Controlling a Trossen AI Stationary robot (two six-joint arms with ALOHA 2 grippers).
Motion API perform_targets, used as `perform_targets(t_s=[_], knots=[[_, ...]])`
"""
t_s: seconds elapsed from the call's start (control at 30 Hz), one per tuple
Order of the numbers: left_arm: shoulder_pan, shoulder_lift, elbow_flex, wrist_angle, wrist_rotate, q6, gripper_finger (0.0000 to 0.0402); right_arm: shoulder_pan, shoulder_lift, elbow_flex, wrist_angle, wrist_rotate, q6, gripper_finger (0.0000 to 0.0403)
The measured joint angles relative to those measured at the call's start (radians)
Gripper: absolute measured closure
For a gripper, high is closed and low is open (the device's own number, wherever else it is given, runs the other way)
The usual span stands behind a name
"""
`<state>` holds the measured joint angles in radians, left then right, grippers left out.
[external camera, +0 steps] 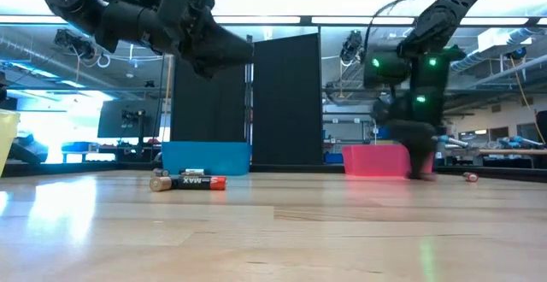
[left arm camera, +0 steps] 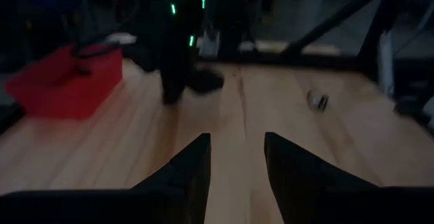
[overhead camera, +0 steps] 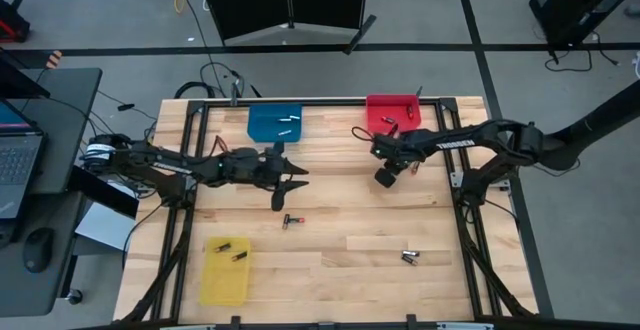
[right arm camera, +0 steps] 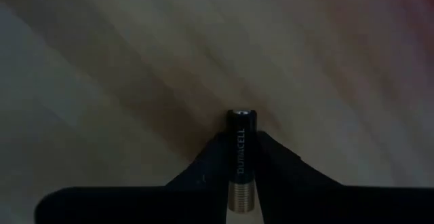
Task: Sort batteries
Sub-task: Put the black-brown battery into the yellow bin
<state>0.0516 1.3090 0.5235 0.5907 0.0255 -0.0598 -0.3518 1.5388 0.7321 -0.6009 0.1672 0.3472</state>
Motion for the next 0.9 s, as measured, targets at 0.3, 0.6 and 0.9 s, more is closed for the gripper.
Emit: perform_targets(t_s=[0.3, 0.6, 0.9], knots=[[-0.002, 0.000, -0.107, 0.341, 0.041, -0.100, 0.0255, 0.176, -0.051, -0.113, 0.825, -0.059, -0.067, 0.0347], [-0.031, 0.011, -0.105, 0.418, 0.029, -0.122, 0.0255, 0.319, -0.048, -0.233, 1.566, -0.093, -0.159, 0.0347], [-0.075, 0.151, 0.007, 0.408, 0.028, -0.103, 0.0254, 0.386, -0.048, -0.193, 1.653, -0.109, -0.240, 0.0347]])
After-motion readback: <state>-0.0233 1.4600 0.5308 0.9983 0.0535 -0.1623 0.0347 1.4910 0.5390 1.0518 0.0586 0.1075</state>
